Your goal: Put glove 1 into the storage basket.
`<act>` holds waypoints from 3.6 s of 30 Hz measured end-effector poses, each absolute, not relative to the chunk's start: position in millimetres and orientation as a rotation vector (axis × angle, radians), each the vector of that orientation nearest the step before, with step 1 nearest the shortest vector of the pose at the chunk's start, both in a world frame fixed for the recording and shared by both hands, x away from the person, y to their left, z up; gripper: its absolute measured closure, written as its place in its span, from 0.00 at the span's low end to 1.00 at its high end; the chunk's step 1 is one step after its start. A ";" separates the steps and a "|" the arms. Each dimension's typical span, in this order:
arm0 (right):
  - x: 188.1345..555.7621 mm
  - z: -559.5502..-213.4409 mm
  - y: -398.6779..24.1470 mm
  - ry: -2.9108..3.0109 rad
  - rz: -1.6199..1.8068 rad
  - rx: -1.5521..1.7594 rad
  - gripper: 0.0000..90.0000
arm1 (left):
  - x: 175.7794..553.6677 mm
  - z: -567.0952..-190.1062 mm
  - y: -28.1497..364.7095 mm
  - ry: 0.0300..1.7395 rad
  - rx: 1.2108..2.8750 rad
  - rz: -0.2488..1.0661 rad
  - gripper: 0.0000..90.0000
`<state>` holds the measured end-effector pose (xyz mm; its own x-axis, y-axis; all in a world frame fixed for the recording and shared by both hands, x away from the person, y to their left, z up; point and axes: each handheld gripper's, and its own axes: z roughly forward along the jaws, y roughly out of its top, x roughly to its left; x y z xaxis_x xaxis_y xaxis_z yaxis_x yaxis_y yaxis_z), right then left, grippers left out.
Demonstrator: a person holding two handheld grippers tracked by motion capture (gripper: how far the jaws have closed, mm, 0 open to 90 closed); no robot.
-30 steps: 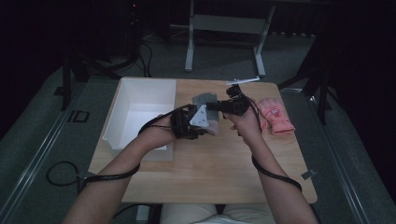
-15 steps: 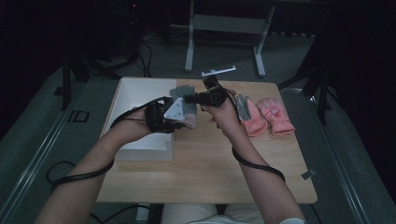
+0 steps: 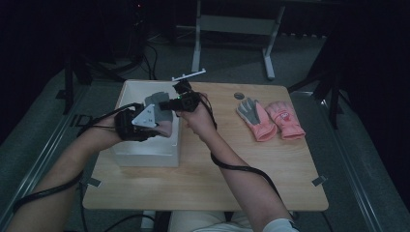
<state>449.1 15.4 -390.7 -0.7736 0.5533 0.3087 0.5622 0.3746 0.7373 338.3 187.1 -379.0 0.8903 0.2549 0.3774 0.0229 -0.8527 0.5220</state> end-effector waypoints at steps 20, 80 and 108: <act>460.1 -443.0 57.0 -2.736 -1.144 -1.100 0.83 | 357.5 -448.1 200.0 0.041 2.704 0.577 0.81; 437.5 -405.9 -158.3 -2.672 -1.423 -1.238 0.24 | 360.7 -378.3 73.3 0.343 2.523 0.509 0.56; 420.3 -444.6 -275.4 -2.680 -1.436 -1.465 0.23 | 338.1 -486.9 -4.4 0.631 2.327 0.276 0.25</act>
<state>420.3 -275.4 -444.6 -0.6010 0.7786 0.1806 0.5816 0.2711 0.7669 338.1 -4.4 -486.9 0.8588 0.5118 0.0211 0.3629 -0.6370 0.6802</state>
